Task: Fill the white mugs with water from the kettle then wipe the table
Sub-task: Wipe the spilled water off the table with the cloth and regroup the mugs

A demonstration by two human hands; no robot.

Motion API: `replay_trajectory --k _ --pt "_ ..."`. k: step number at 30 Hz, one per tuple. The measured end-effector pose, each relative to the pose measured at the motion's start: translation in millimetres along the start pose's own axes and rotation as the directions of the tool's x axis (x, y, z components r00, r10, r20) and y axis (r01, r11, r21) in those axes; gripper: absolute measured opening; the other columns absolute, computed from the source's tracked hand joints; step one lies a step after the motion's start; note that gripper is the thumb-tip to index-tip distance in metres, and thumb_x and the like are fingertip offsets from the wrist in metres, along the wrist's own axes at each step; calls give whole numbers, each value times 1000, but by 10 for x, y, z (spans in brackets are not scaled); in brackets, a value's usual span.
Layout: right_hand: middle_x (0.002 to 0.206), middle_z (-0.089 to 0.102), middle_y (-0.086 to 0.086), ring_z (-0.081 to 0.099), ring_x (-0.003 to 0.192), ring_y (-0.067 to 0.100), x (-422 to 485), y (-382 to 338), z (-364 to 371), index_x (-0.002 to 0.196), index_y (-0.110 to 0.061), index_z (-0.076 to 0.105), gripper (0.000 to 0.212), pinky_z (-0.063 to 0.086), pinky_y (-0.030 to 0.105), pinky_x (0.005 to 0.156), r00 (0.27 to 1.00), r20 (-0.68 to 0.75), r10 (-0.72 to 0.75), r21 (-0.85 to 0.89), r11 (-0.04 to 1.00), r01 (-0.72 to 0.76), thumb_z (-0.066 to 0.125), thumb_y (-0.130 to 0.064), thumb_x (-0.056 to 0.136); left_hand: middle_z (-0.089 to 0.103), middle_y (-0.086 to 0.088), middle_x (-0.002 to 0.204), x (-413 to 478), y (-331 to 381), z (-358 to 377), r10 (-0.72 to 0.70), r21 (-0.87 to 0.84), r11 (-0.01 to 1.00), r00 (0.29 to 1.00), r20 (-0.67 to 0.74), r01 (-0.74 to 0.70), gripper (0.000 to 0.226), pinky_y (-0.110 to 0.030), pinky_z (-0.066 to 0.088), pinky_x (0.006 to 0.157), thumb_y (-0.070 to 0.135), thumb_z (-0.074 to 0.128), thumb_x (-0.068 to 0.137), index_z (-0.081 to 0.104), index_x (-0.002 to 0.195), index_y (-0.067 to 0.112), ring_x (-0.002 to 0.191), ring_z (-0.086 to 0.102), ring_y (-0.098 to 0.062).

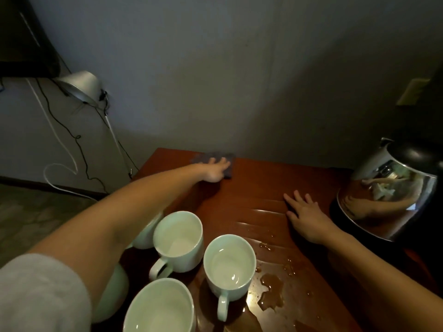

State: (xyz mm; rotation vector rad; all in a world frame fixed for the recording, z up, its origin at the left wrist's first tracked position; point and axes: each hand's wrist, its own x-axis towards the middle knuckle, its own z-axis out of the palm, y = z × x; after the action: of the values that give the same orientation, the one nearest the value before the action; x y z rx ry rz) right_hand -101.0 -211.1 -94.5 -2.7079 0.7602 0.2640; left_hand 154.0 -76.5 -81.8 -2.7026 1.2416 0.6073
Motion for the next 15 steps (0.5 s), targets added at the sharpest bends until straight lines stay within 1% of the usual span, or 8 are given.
replay_trajectory --k 3,5,6,8,11,13,14,15 --pt "159 -4 4 -5 145 28 12 18 -11 149 -30 5 54 0 41 117 1000 1 -4 1 1000 4 29 -32 100 -14 -1 159 69 515 0 214 66 973 971 107 -222 54 -53 -4 113 21 22 104 -3 151 21 145 -12 -30" --pt "159 -4 4 -6 145 27 14 32 -2 149 -29 5 54 -1 41 117 1000 1 -11 8 1000 11 28 -32 100 -13 -5 159 119 437 -42 213 87 971 970 113 -224 53 -47 -3 115 21 23 104 -1 151 20 146 -9 -31" --pt "159 -4 4 -6 145 27 12 39 11 149 -29 5 54 -1 41 117 1000 -1 -16 12 1000 16 28 -32 101 -12 -10 159 140 287 -73 165 77 982 983 75 -171 53 -45 -1 116 21 24 104 1 151 18 145 -7 -34" --pt "159 -4 3 -6 145 27 18 51 36 149 -29 5 54 -1 40 117 999 -22 -23 15 1000 23 28 -33 100 -11 -20 157 180 -187 -145 -24 29 999 1000 -17 24 52 -45 5 116 23 24 104 4 151 16 144 -3 -41" --pt "159 -5 2 -7 145 26 22 62 57 149 -30 4 54 -2 40 117 999 -40 -27 5 1000 28 28 -34 100 -10 -24 156 123 -1069 -145 -288 -94 955 956 -58 282 52 -50 8 117 27 23 104 5 152 20 143 1 -44" --pt "159 -6 2 -8 145 26 27 65 71 149 -30 3 54 -3 39 116 998 -49 -28 3 1000 28 27 -34 100 -5 -22 157 102 -1515 -71 -413 -141 905 908 -70 401 51 -53 10 116 26 23 104 7 152 20 143 3 -44" --pt "159 -6 2 -8 145 26 24 63 71 149 -30 3 54 -3 39 116 998 -53 -26 4 1000 26 27 -34 100 5 -22 157 79 -1611 -63 -442 -177 889 893 -83 423 49 -51 16 115 24 26 103 15 151 18 142 12 -44" --pt "159 -6 2 -8 145 25 18 57 68 149 -30 3 54 -3 39 116 998 -53 -23 6 1000 23 27 -34 100 26 -23 150 70 -1670 -60 -433 -227 887 896 -100 403 42 -45 27 111 21 29 102 32 144 15 135 29 -42"
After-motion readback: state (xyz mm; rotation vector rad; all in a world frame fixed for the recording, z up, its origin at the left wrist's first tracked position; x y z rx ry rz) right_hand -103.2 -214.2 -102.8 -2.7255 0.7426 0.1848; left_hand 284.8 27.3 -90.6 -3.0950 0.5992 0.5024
